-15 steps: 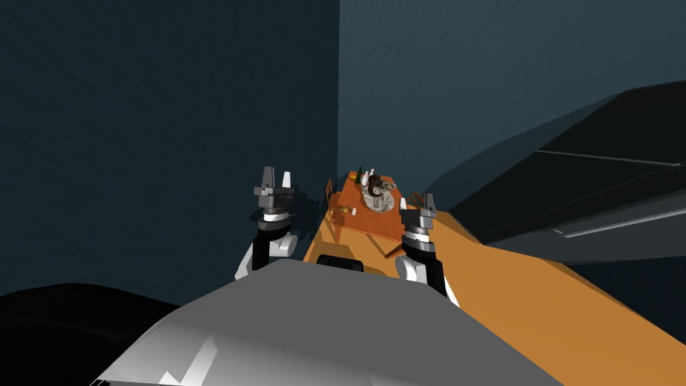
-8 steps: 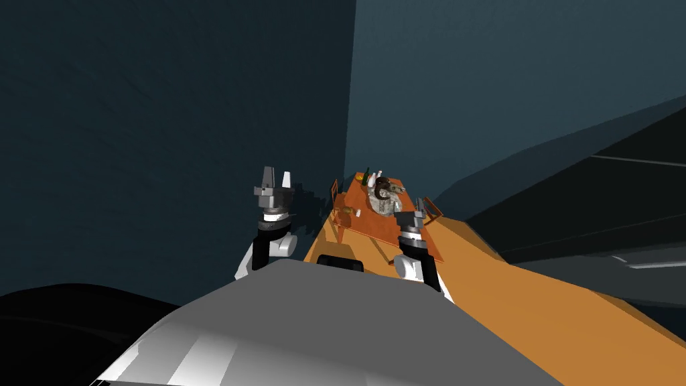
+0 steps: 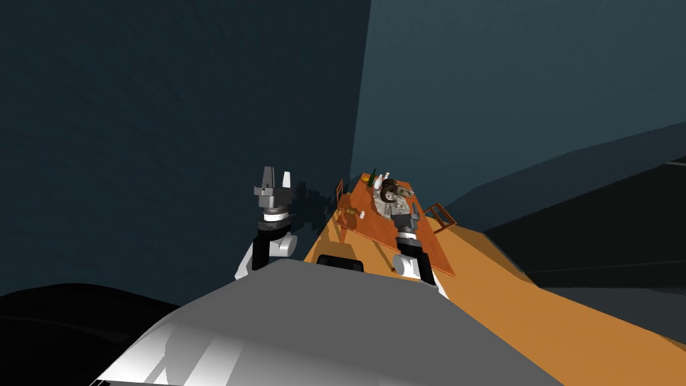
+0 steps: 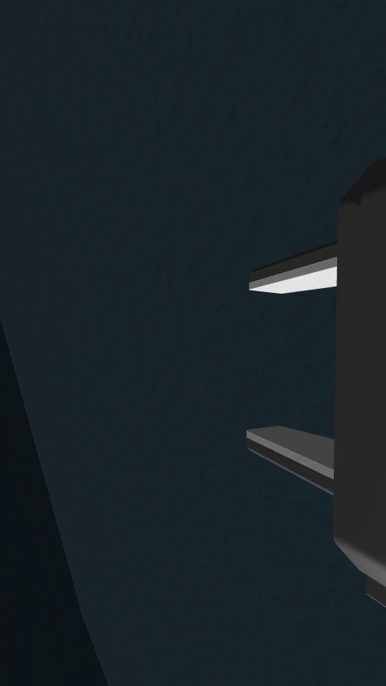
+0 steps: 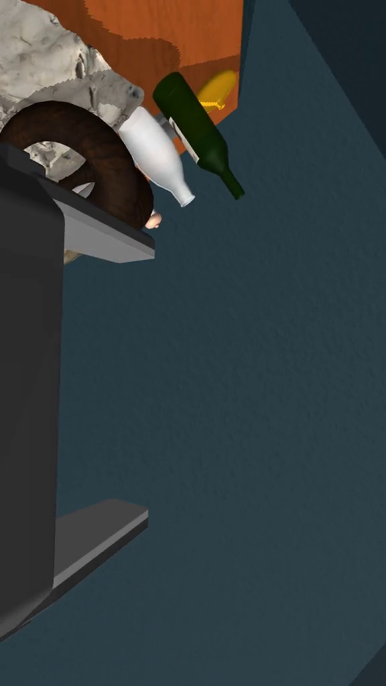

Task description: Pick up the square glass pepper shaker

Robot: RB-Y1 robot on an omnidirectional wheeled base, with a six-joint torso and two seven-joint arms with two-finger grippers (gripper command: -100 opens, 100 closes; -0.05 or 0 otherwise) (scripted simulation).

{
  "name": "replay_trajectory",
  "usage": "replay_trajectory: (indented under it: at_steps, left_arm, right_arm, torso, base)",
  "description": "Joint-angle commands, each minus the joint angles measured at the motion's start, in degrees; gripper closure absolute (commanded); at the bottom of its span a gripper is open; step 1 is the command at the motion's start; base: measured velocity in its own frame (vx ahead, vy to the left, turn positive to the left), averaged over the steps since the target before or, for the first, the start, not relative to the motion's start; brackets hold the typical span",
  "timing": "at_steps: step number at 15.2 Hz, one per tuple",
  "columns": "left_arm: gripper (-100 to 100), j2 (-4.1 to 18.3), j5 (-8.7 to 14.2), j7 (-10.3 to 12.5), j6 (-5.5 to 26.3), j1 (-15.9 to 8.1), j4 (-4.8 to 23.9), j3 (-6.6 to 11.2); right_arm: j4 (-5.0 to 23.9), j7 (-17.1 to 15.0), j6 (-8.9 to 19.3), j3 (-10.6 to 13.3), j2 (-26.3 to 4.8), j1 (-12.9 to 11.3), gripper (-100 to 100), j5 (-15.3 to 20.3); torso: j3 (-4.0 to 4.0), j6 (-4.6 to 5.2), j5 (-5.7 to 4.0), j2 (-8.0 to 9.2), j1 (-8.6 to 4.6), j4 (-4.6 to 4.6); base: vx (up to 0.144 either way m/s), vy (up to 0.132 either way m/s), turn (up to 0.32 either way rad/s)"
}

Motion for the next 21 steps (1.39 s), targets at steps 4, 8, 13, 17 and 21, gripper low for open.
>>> replay_trajectory:
  at_steps: [4, 8, 13, 17, 21]
  left_arm:
    - [0, 0.00, 0.00, 0.00, 0.00, 0.00, 0.00, 0.00]
    - [0, 0.00, 0.00, 0.00, 0.00, 0.00, 0.00, 0.00]
    - [0, 0.00, 0.00, 0.00, 0.00, 0.00, 0.00, 0.00]
    - [0, 0.00, 0.00, 0.00, 0.00, 0.00, 0.00, 0.00]
    - [0, 0.00, 0.00, 0.00, 0.00, 0.01, 0.00, 0.01]
  right_arm:
    - [5.21, -4.04, -0.07, 0.26, -0.91, -1.59, -100, -3.64]
    - [11.15, -8.70, -0.22, 0.59, -1.71, -3.51, -100, -8.01]
    - [17.25, -13.48, -0.37, 0.93, -2.28, -5.48, -100, -12.50]
    - [23.17, -18.31, -0.51, 1.28, -2.65, -7.48, -100, -17.02]
    - [28.77, -23.10, -0.65, 1.63, -2.84, -9.47, -100, -21.51]
  torso:
    - [0.00, 0.01, 0.00, 0.00, -0.01, 0.00]
    - [0.00, -0.02, 0.00, 0.00, -0.02, 0.00]
    - [-0.01, 0.00, -0.01, -0.01, -0.04, 0.00]
    - [0.00, -0.02, 0.00, -0.01, 0.00, 0.00]
    - [0.00, 0.06, 0.00, 0.01, -0.01, -0.01]
  base:
    - [0.005, -0.024, 0.189]
    - [0.001, -0.024, 0.234]
    - [0.002, -0.030, 0.203]
    - [0.001, -0.025, 0.237]
    - [-0.003, -0.025, 0.183]
